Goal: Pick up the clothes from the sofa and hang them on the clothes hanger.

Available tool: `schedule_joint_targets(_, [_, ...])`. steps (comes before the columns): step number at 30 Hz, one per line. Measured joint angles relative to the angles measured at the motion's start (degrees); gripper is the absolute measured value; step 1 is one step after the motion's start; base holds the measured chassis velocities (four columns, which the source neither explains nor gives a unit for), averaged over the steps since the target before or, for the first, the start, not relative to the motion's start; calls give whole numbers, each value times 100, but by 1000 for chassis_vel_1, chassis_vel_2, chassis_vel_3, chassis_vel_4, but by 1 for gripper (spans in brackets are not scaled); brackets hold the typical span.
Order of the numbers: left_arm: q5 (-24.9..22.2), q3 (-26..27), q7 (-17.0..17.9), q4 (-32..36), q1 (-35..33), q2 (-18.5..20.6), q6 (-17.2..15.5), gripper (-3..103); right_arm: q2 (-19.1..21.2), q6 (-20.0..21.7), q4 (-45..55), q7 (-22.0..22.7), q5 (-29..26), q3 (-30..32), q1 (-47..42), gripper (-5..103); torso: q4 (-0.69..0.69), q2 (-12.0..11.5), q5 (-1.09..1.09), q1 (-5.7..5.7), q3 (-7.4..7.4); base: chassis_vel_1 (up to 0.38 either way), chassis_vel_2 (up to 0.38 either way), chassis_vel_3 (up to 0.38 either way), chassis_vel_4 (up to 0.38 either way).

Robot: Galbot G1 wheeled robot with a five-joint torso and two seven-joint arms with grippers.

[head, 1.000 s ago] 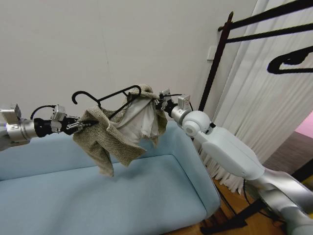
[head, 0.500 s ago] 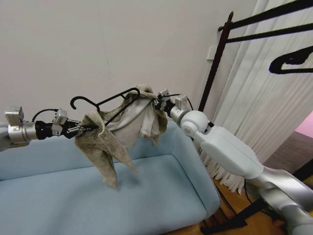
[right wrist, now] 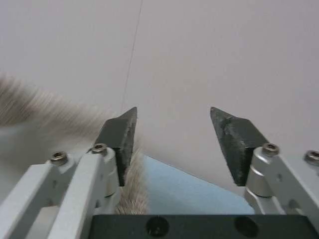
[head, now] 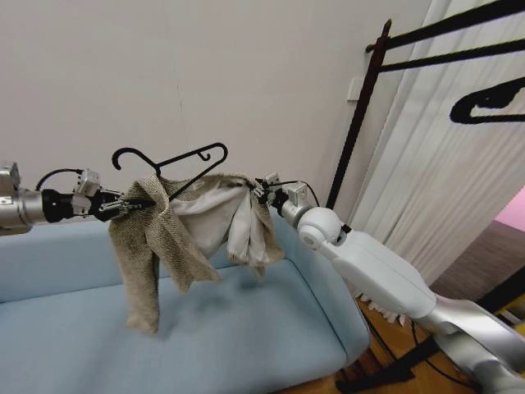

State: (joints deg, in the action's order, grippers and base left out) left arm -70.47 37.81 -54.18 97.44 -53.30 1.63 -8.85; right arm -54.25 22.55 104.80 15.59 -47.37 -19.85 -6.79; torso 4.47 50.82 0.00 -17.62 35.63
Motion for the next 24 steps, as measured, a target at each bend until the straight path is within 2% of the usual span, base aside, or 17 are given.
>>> schedule_joint_targets(1, [-15, 2, -9, -7, -7, 33, 11, 4, -14, -9, 12, 6, 35, 0, -55, 52, 0, 0, 0, 0, 0, 0, 0, 0, 0])
schedule_joint_targets(3, [-51, 3, -40, -22, -30, 106, 25, 4, -40, -26, 62, 6, 151, -1, -235, 64, -1, 0, 0, 0, 0, 0, 0, 0, 0])
schedule_joint_targets(4, [-51, 3, -40, -22, -30, 106, 25, 4, -40, -26, 62, 6, 151, -1, -235, 64, -1, 0, 0, 0, 0, 0, 0, 0, 0])
schedule_joint_targets(6, [-82, 6, -72, -25, -47, 148, 42, 4, -46, -42, 131, 11, 223, -19, -367, 74, -1, 0, 0, 0, 0, 0, 0, 0, 0])
schedule_joint_targets(9, [-120, 7, -135, -24, -75, 192, 77, 4, -19, -51, 260, 22, 224, -68, -519, 80, -1, 0, -1, 0, 0, 0, 0, 0, 0])
schedule_joint_targets(11, [-160, 7, -220, -31, -103, 256, 125, 4, 33, -40, 449, -35, -26, -142, -685, 91, 0, 0, -1, 0, -1, 0, 0, 0, 0])
schedule_joint_targets(12, [-172, 7, -236, -34, -107, 271, 133, 4, 39, -36, 489, -68, -105, -162, -726, 91, 0, 0, -1, 0, 0, 0, 0, 0, 0])
schedule_joint_targets(13, [-234, 7, -316, -38, -119, 351, 162, 4, 37, -34, 594, -267, -422, -233, -913, 99, 1, 0, 0, 0, 0, 0, 0, 0, 0])
schedule_joint_targets(16, [-302, 14, -401, -42, -121, 436, 182, 4, -50, -109, 584, -557, -617, -284, -1119, 99, 2, 0, 0, 1, -1, 0, 0, 0, 0])
schedule_joint_targets(18, [-368, 25, -511, -51, -121, 531, 206, 4, -251, -228, 421, -814, -691, -321, -1276, 100, 0, 0, 1, 1, 0, 0, 0, 0, 0])
schedule_joint_targets(24, [-475, 34, -847, -100, -119, 692, 251, 4, -612, -254, -114, -1192, -1035, -308, -1249, 100, -2, 0, -1, 0, 0, 0, 0, 0, 0])
